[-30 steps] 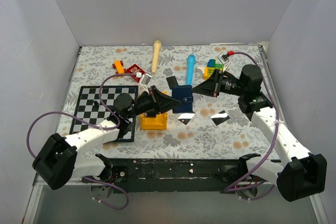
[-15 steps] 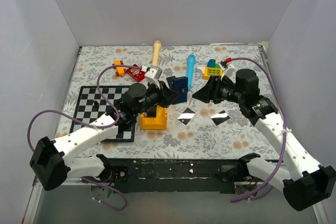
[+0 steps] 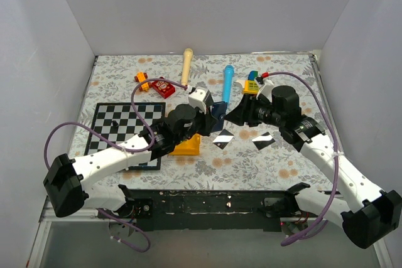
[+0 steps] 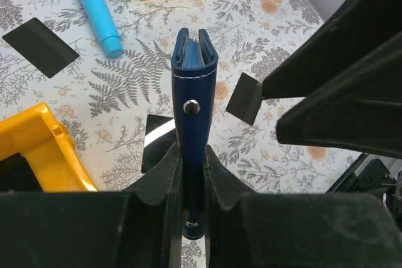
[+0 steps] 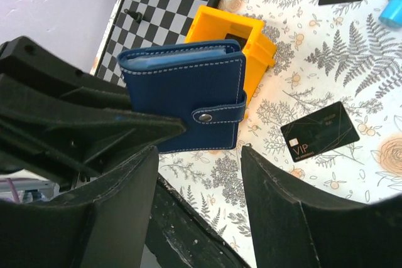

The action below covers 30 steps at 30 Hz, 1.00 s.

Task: Put the credit cards into the card holder
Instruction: Open the card holder at the center of the board.

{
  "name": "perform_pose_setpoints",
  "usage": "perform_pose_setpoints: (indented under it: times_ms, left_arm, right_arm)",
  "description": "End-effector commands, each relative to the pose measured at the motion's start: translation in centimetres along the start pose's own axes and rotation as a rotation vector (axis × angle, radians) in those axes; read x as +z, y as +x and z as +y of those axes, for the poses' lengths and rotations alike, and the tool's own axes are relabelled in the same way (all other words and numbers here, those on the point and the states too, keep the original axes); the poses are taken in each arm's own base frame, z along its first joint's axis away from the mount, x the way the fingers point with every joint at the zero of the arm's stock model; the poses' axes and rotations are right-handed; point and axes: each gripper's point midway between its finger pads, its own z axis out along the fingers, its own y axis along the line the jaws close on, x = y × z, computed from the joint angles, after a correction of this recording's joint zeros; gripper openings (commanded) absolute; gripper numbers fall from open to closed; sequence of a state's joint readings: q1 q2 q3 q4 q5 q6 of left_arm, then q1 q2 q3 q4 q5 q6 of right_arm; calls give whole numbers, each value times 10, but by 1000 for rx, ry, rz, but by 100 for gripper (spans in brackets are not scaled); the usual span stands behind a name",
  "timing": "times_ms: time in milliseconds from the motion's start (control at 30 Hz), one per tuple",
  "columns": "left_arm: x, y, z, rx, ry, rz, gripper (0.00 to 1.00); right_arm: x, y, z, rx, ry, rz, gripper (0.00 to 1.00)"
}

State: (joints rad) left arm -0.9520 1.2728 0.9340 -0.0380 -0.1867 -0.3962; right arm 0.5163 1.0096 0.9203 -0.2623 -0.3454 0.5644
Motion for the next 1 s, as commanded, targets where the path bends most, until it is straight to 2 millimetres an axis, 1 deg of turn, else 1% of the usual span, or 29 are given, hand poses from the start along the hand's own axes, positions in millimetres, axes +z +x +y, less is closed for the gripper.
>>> perform_pose_setpoints:
  times_ms: [0, 133, 300, 567, 733, 967]
  left_arm:
    - [-6, -22, -11, 13, -1, -57, 0]
    - [-9, -28, -16, 25, -2, -74, 0]
    - [-8, -30, -22, 35, 4, -79, 0]
    - [-4, -21, -36, 65, 20, -60, 0]
    - [-5, -21, -42, 71, 26, -64, 0]
    - [-13, -30, -44, 58, 42, -107, 0]
  right_arm:
    - [8, -8, 0, 7, 7, -41, 63]
    - [13, -5, -5, 27, 25, -31, 63]
    - [17, -1, -4, 48, 12, -23, 63]
    - [21, 3, -3, 71, -2, -12, 63]
    - [24, 5, -4, 79, -4, -2, 63]
    - [29, 13, -22, 102, 76, 16, 50]
